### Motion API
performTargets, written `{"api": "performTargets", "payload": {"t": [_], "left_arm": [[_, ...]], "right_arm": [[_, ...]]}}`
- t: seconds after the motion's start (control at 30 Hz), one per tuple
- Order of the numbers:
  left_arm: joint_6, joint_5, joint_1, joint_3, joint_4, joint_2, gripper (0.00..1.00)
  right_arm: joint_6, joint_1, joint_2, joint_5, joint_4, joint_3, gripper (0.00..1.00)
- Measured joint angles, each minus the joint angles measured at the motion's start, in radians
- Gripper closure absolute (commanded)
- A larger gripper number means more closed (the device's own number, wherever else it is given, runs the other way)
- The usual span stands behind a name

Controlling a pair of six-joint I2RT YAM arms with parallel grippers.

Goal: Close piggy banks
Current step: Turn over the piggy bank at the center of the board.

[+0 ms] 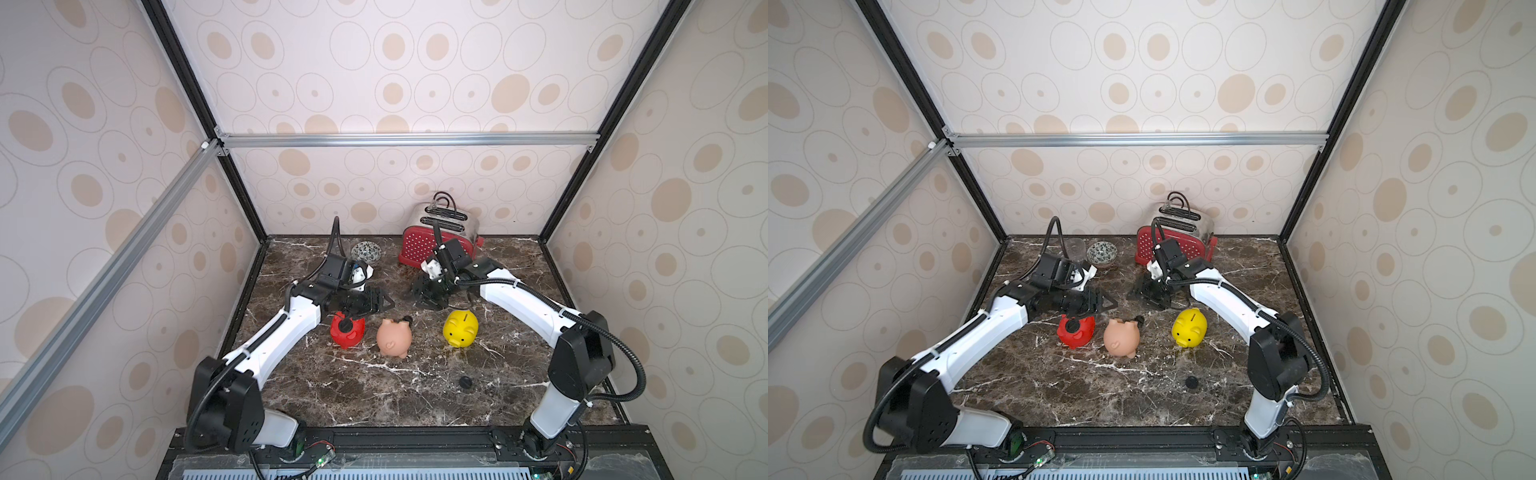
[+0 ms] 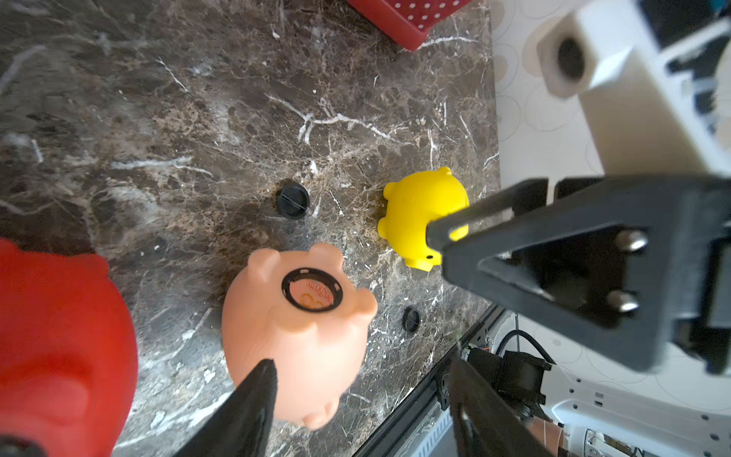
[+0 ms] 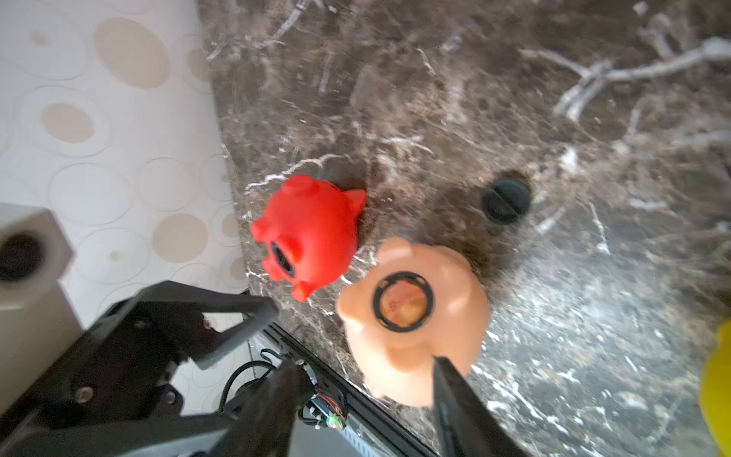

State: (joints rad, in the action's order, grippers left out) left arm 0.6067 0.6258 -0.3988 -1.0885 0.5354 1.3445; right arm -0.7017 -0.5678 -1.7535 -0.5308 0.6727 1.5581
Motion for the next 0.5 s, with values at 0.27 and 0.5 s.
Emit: {"api": "performTargets", "payload": {"t": [0.27, 0.5], "left_arm": [[0.003, -0.051, 0.021, 0.154, 0.111, -0.312, 0.26], [-0.02, -0.13, 0.028, 0.154, 0.229, -0.505, 0.24]], "right_arm": [[0.427, -0.005, -0.133, -0.093, 0.169, 0.195, 0.16], [0.753, -0.02, -0.345, -0.098, 0.389, 0.434, 0.15]]}}
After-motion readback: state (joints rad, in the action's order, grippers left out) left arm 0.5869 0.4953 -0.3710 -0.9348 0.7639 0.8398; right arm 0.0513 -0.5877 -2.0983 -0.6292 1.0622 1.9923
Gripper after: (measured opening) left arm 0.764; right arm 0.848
